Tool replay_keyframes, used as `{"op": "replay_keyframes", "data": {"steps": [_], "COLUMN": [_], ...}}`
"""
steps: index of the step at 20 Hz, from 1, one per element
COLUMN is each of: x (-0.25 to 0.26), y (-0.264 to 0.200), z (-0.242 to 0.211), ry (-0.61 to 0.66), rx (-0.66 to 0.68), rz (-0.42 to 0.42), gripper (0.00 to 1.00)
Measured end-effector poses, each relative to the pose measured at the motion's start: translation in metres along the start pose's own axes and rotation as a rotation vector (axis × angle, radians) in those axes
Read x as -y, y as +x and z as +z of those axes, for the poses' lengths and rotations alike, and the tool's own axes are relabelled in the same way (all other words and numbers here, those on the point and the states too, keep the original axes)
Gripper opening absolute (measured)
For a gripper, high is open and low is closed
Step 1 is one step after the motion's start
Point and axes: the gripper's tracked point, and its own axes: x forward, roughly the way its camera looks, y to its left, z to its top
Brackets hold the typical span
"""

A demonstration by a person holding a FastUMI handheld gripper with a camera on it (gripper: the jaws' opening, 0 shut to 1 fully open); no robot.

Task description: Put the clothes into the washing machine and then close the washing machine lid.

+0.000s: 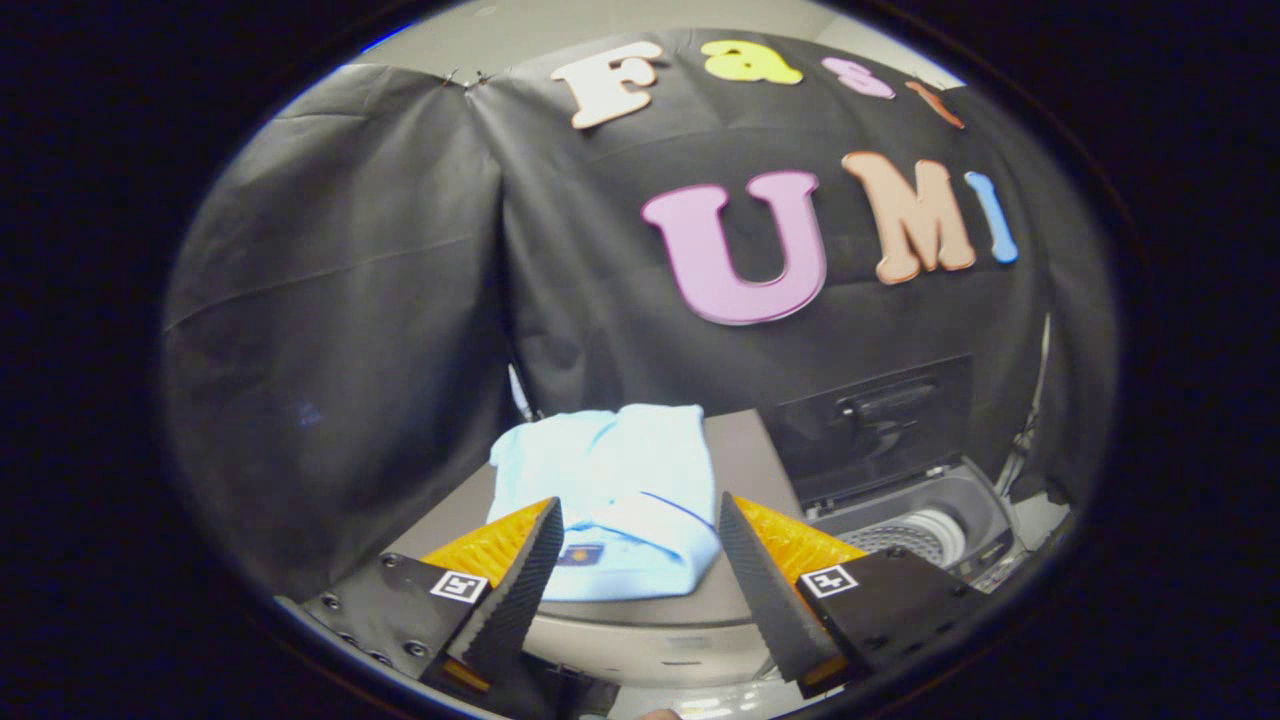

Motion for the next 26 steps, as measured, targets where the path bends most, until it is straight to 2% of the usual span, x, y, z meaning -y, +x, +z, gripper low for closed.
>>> {"op": "replay_keyframes", "data": {"steps": [4,7,11,12,13,14,16,18,21,26], "x": [-0.026,-0.022,-0.026,-0.016,-0.014,-0.01,-0.007,-0.003,-0.001,0.036], "y": [0.062,0.109,0.162,0.168,0.169,0.177,0.175,0.171,0.154,0.11], "z": [-0.001,0.012,-0.021,-0.036,-0.036,-0.036,-0.031,-0.038,-0.041,-0.034], "ry": [-0.099,-0.207,-0.154,-0.123,-0.108,-0.151,-0.233,-0.247,-0.249,-0.178], "rx": [-0.087,-0.11,-0.275,-0.344,-0.361,-0.369,-0.38,-0.385,-0.37,-0.343], "rz": [-0.005,-0.078,-0.071,-0.119,-0.137,-0.166,-0.154,-0.173,-0.134,-0.091], "gripper": [0.97,0.98,0.98,0.99,0.83,0.68,0.38,0.07,0.07,0.07]}}
